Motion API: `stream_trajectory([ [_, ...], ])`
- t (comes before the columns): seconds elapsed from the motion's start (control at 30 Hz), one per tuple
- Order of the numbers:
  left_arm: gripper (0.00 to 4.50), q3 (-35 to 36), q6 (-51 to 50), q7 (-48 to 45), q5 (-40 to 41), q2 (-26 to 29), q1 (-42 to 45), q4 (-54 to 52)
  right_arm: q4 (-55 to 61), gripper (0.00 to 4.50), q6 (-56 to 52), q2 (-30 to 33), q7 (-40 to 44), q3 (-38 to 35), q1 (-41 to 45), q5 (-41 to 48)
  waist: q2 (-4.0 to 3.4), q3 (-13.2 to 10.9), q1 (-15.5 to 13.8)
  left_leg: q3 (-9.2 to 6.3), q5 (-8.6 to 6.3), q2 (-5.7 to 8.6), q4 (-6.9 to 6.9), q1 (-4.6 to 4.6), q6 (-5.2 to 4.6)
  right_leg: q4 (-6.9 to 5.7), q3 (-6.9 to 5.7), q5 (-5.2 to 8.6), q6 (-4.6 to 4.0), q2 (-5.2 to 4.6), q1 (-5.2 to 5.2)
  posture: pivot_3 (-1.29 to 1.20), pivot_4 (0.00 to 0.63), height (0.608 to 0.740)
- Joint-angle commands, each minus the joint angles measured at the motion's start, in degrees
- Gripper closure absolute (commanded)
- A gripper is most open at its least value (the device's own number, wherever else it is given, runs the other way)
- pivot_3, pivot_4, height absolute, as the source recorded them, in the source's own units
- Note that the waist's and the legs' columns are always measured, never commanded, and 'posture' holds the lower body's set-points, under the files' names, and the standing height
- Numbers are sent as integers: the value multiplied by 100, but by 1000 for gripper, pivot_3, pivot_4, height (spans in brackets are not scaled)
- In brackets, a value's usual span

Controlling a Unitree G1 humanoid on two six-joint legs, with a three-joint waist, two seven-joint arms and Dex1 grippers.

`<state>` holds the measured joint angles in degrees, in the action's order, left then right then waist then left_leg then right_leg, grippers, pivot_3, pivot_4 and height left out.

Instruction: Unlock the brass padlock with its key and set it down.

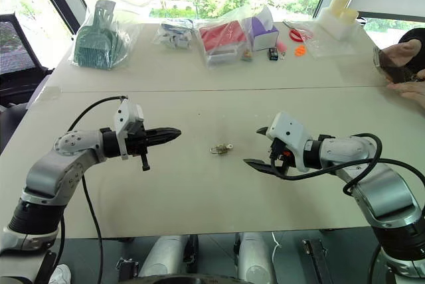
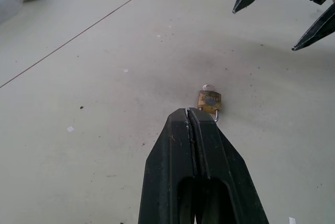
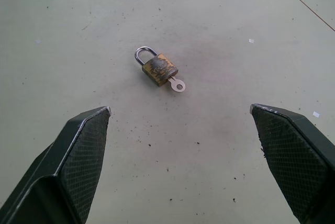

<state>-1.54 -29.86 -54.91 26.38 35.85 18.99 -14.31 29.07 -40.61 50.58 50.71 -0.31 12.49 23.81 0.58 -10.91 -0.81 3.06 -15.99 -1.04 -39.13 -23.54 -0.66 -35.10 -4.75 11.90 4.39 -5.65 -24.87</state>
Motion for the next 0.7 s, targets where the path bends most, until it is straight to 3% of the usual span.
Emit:
stream_trajectory([
  [0.03,4500,14,41,-85,41,63,133,-42,82,61,110,35,2,-55,47,-12,0,0,0,0,0,0,0,0,0,0,0,0,0,0,0,0,150,740],
  [0.7,4500,-261,116,-39,-157,-12,154,-73,237,61,55,-79,-266,-23,-66,-29,0,0,-2,1,0,0,-1,0,0,-1,0,-1,1,1,1,0,150,740],
])
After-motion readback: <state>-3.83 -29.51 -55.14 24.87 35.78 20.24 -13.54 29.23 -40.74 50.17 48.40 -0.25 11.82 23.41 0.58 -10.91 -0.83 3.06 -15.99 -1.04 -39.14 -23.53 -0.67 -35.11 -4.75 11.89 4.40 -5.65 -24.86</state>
